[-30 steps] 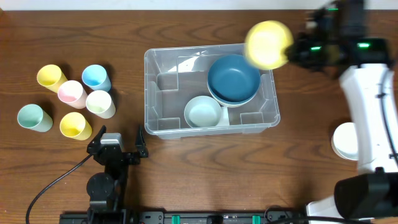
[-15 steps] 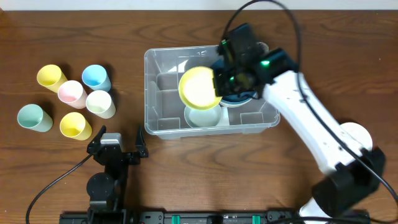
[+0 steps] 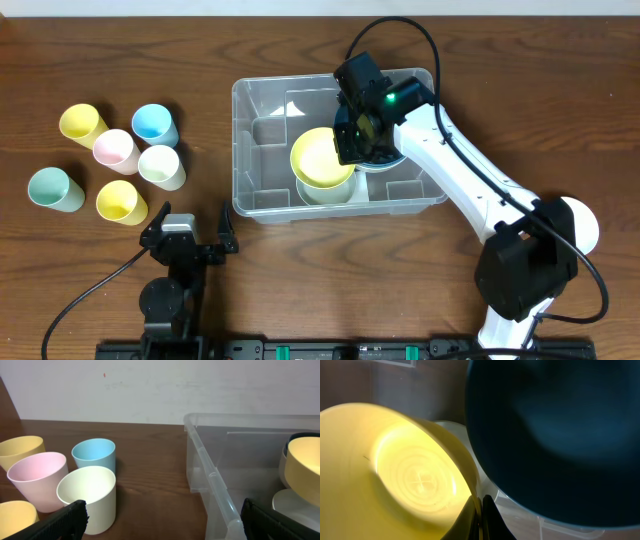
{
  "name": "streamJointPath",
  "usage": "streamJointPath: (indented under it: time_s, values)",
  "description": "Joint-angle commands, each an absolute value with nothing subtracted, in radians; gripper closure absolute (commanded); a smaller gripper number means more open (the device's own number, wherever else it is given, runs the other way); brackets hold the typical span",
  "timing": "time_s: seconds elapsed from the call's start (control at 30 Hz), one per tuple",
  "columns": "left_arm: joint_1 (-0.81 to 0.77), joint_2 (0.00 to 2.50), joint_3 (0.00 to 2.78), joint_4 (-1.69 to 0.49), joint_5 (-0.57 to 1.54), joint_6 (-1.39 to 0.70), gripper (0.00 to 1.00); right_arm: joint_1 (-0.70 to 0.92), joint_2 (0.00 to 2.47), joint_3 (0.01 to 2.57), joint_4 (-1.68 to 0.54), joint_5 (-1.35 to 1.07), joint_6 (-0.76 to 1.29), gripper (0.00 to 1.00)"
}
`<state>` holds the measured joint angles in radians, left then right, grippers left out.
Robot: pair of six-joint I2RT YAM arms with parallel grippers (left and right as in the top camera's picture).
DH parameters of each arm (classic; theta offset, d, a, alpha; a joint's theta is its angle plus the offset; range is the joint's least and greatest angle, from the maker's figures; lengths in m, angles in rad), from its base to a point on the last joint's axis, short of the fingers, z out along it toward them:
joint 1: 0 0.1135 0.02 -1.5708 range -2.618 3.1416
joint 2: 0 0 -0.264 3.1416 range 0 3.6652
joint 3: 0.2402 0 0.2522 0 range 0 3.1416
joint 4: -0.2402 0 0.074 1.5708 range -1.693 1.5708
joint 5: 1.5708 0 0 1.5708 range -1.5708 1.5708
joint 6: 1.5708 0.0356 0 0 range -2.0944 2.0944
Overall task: Pack container
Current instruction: 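Open the right gripper and withdraw it from the bin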
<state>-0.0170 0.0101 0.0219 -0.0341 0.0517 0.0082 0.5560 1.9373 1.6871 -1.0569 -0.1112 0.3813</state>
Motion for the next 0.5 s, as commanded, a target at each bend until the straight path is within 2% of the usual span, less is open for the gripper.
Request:
streamJointPath:
  time_s: [0.0,0.13,0.37,0.47]
  values:
    - [-0.020,0.004,0.004,-0.069,0.041,0.022,0.02,0.571,1.953,1.671,-1.053,-0.101,0.369,0.99]
    - [-0.020,0.004,0.004,-0.069,0.041,0.022,0.02,0.571,1.954,1.644,-1.043,-0.101,0.368,0.97]
    - [-0.020,0.004,0.004,-0.069,0.041,0.022,0.02,0.585,1.954,1.622,-1.032,-0.109,0.345,0.76]
    - [-0.020,0.004,0.004,-0.069,0.041,0.022,0.02,0.597,1.954,1.622,-1.029,-0.109,0.342,0.75]
